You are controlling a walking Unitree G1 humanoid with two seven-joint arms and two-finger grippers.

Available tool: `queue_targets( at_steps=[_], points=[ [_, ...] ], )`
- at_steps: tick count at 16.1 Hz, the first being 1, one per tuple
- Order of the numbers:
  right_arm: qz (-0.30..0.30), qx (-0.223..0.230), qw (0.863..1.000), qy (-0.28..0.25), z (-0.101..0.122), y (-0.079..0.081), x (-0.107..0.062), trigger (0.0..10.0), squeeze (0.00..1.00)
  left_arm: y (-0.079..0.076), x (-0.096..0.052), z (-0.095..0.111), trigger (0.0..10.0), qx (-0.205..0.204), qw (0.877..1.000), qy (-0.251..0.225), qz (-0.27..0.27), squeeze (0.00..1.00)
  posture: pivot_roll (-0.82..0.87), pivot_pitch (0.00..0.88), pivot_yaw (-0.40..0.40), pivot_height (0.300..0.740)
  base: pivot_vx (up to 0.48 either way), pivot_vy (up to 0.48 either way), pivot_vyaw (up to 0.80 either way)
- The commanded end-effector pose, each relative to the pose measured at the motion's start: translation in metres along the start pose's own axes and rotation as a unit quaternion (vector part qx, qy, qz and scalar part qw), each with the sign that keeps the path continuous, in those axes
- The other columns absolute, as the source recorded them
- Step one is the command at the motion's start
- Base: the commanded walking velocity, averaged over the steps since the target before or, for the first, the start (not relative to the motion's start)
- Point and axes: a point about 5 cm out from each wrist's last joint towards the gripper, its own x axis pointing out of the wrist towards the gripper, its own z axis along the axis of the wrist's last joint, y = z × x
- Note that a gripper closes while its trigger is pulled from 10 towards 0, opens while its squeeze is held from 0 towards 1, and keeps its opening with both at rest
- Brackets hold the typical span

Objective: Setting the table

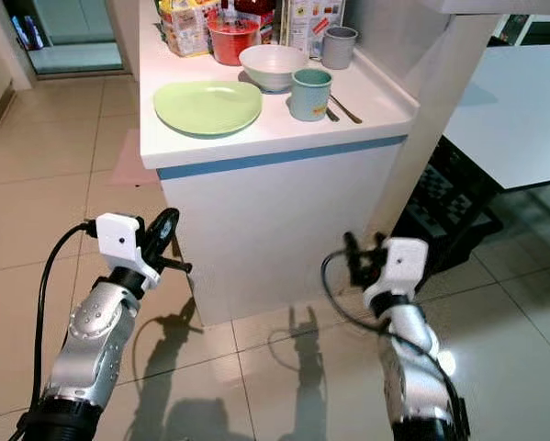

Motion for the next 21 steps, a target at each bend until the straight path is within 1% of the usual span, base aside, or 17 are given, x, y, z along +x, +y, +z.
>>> queue_targets(
  at_steps=[1,5,9,12,15,18,21],
  points=[
    [-0.035,0.019,0.999,0.01,-0.0025,-0.0087,0.0012,10.0,0.0,-0.0014,0.0032,0.0035,10.0,0.004,1.0,-0.007,-0.002,0.0,-0.01,0.0,0.014,0.74,0.0,0.0,0.0],
    [-0.114,0.019,0.993,0.0,-0.0002,-0.0134,0.0039,10.0,0.0,-0.0002,0.0025,0.0037,10.0,0.006,1.0,-0.005,-0.004,0.0,0.0,0.0,0.021,0.74,0.0,0.0,0.0],
    [-0.166,0.004,0.986,-0.019,0.0017,-0.0129,0.004,10.0,0.0,0.002,0.0029,0.0057,10.0,0.008,1.0,-0.006,-0.008,0.0,0.0,0.0,0.032,0.74,0.0,0.0,0.0],
    [-0.176,0.009,0.984,-0.016,0.0009,-0.0122,0.0035,10.0,0.0,0.0007,0.0031,0.0049,10.0,0.01,1.0,-0.004,-0.012,0.0,-0.01,0.0,0.039,0.74,0.0,0.0,0.0],
    [-0.143,0.011,0.99,-0.005,-0.0007,-0.008,0.004,10.0,0.0,-0.0008,0.0052,0.0058,10.0,0.01,1.0,-0.005,-0.015,0.0,-0.01,0.0,0.039,0.74,0.0,0.0,0.0],
    [-0.161,-0.002,0.987,-0.014,0.0036,-0.0153,0.0069,10.0,0.0,-0.0006,0.0059,0.0064,10.0,0.012,1.0,-0.005,-0.017,0.0,0.0,0.0,0.041,0.74,0.0,0.0,0.0],
    [-0.163,-0.003,0.986,-0.014,0.0046,-0.0164,0.0088,10.0,0.0,0.0004,0.0078,0.0068,10.0,0.013,1.0,-0.005,-0.018,0.0,0.0,0.0,0.037,0.74,0.0,0.0,0.0]
  ],
)
